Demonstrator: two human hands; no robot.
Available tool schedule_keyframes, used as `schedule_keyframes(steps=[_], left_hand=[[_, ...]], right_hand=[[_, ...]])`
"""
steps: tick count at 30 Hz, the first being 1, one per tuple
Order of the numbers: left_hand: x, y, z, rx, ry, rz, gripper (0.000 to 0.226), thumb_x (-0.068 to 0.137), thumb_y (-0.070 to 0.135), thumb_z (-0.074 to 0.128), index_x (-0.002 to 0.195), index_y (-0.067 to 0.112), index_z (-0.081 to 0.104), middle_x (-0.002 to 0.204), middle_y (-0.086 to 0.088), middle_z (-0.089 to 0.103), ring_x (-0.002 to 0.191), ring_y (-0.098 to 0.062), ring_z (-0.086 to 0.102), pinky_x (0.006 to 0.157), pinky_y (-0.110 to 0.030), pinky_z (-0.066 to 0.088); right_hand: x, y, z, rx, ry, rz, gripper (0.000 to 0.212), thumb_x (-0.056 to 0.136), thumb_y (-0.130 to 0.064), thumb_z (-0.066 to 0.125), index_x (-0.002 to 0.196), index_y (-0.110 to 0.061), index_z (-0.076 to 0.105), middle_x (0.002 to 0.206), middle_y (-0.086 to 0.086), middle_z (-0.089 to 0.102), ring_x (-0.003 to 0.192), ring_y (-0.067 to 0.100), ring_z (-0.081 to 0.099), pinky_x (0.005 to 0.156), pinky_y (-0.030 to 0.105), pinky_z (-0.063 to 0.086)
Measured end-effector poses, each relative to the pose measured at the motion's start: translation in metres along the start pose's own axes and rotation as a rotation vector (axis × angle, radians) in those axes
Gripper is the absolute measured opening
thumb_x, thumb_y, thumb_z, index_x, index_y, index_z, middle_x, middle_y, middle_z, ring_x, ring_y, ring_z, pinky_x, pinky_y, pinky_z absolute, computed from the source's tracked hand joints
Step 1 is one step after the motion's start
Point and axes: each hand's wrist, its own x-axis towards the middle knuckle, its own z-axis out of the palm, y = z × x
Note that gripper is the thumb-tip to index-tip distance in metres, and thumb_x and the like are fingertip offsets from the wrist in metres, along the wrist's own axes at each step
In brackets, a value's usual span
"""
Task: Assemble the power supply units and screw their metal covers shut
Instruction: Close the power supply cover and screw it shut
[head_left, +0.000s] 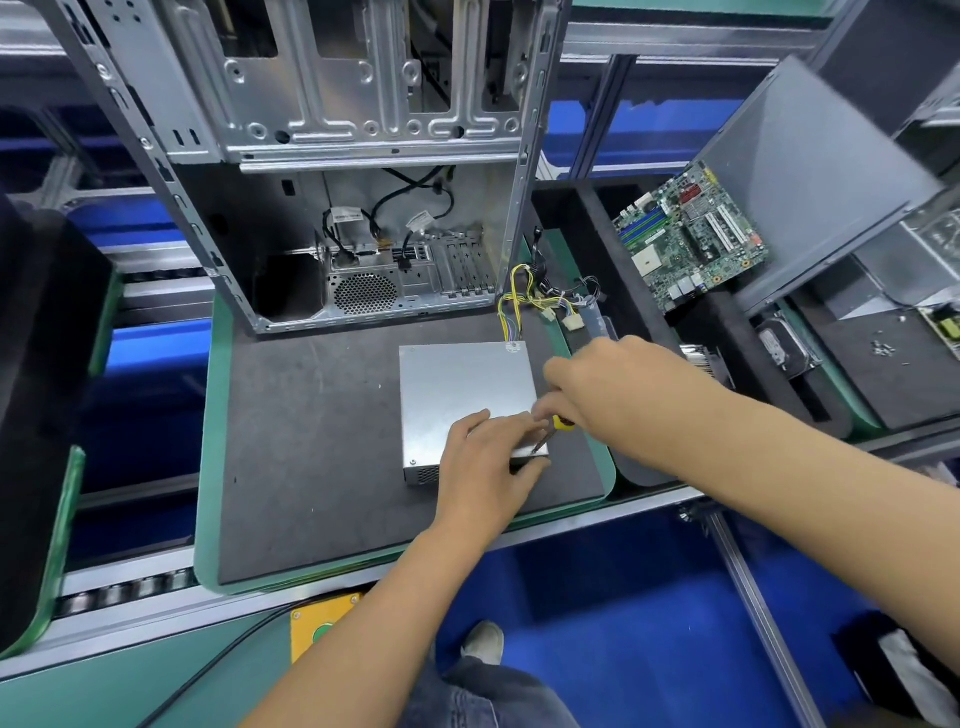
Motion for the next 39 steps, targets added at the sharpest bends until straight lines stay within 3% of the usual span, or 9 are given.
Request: schedule_keyframes(steps=[6, 9, 11, 15, 19, 24, 29, 34, 39], left_hand=[[0.007, 0.018, -0.012, -0.367, -0.045, -0.185, 0.048, 0.067, 0.049, 0.080, 0.110, 0.044, 0.060, 0.101, 0.029, 0.062, 0.103, 0.001, 0.052, 0.091, -0.008, 0.032], [0.019, 0.036, -0.016, -0.500, 0.034, -0.193, 0.026, 0.070, 0.037, 0.077, 0.087, 0.038, 0.058, 0.087, 0.017, 0.063, 0.085, -0.001, 0.055, 0.076, -0.009, 0.039], [0.023, 0.037, -0.018, -0.512, 0.036, -0.193, 0.014, 0.073, 0.031, 0.069, 0.079, 0.028, 0.056, 0.078, 0.019, 0.063, 0.075, 0.000, 0.054, 0.068, -0.008, 0.038], [0.024, 0.025, -0.024, -0.471, -0.076, -0.088, 0.008, 0.085, 0.019, 0.066, 0.089, 0.026, 0.067, 0.078, 0.021, 0.060, 0.074, -0.003, 0.053, 0.073, -0.010, 0.038], [0.031, 0.030, -0.026, -0.627, -0.085, -0.166, 0.028, 0.070, 0.033, 0.080, 0.089, 0.041, 0.060, 0.083, 0.012, 0.066, 0.074, -0.012, 0.059, 0.071, -0.023, 0.050], [0.036, 0.020, -0.028, -0.611, -0.121, -0.220, 0.022, 0.074, 0.026, 0.075, 0.079, 0.034, 0.055, 0.068, 0.019, 0.057, 0.062, -0.004, 0.051, 0.066, -0.027, 0.051], [0.039, 0.027, -0.030, -0.654, -0.203, -0.208, 0.026, 0.069, 0.030, 0.081, 0.082, 0.030, 0.059, 0.074, 0.007, 0.064, 0.066, -0.018, 0.056, 0.064, -0.032, 0.051], [0.047, 0.023, -0.036, -0.695, -0.248, -0.256, 0.031, 0.078, 0.013, 0.081, 0.080, 0.036, 0.060, 0.066, 0.016, 0.060, 0.060, -0.008, 0.047, 0.060, -0.020, 0.042], [0.043, 0.034, -0.033, -0.788, -0.269, -0.285, 0.041, 0.074, 0.005, 0.083, 0.082, 0.041, 0.064, 0.079, 0.012, 0.060, 0.067, -0.014, 0.055, 0.065, -0.029, 0.047]], right_hand=[[-0.001, 0.002, -0.005, 0.224, -0.042, 0.036, 0.015, 0.098, -0.020, 0.052, 0.112, -0.017, 0.047, 0.111, 0.004, 0.042, 0.086, 0.028, 0.051, 0.081, 0.045, 0.049], [0.001, 0.000, -0.005, 0.083, -0.009, 0.112, 0.030, 0.101, -0.044, 0.047, 0.109, -0.015, 0.043, 0.087, 0.003, 0.043, 0.080, 0.029, 0.042, 0.070, 0.039, 0.042], [-0.001, 0.001, -0.008, 0.209, 0.002, 0.059, 0.039, 0.097, -0.053, 0.047, 0.110, -0.017, 0.041, 0.097, 0.003, 0.044, 0.090, 0.030, 0.047, 0.078, 0.042, 0.045], [-0.003, 0.006, -0.015, 0.114, 0.121, -0.099, 0.016, 0.100, -0.030, 0.049, 0.111, -0.018, 0.050, 0.109, 0.002, 0.047, 0.100, 0.026, 0.056, 0.076, 0.029, 0.035], [-0.002, -0.002, -0.014, -0.131, 0.139, 0.075, 0.012, 0.099, -0.023, 0.051, 0.109, -0.016, 0.050, 0.102, 0.009, 0.058, 0.099, 0.035, 0.064, 0.064, 0.036, 0.037], [-0.008, 0.004, -0.013, 0.278, 0.058, -0.044, 0.026, 0.093, -0.020, 0.063, 0.117, -0.020, 0.053, 0.112, 0.000, 0.044, 0.099, 0.028, 0.056, 0.078, 0.036, 0.044], [-0.005, -0.001, -0.015, 0.038, 0.172, 0.121, 0.028, 0.098, -0.040, 0.055, 0.111, -0.015, 0.055, 0.074, 0.002, 0.036, 0.095, 0.036, 0.061, 0.067, 0.036, 0.038], [-0.012, 0.003, -0.022, 0.139, 0.187, -0.063, 0.029, 0.095, -0.021, 0.059, 0.122, -0.023, 0.048, 0.114, 0.000, 0.041, 0.088, 0.028, 0.058, 0.069, 0.032, 0.036], [-0.008, 0.002, -0.020, -0.087, 0.231, 0.126, 0.012, 0.100, -0.026, 0.056, 0.102, -0.015, 0.053, 0.083, 0.006, 0.046, 0.093, 0.035, 0.063, 0.065, 0.034, 0.038]])
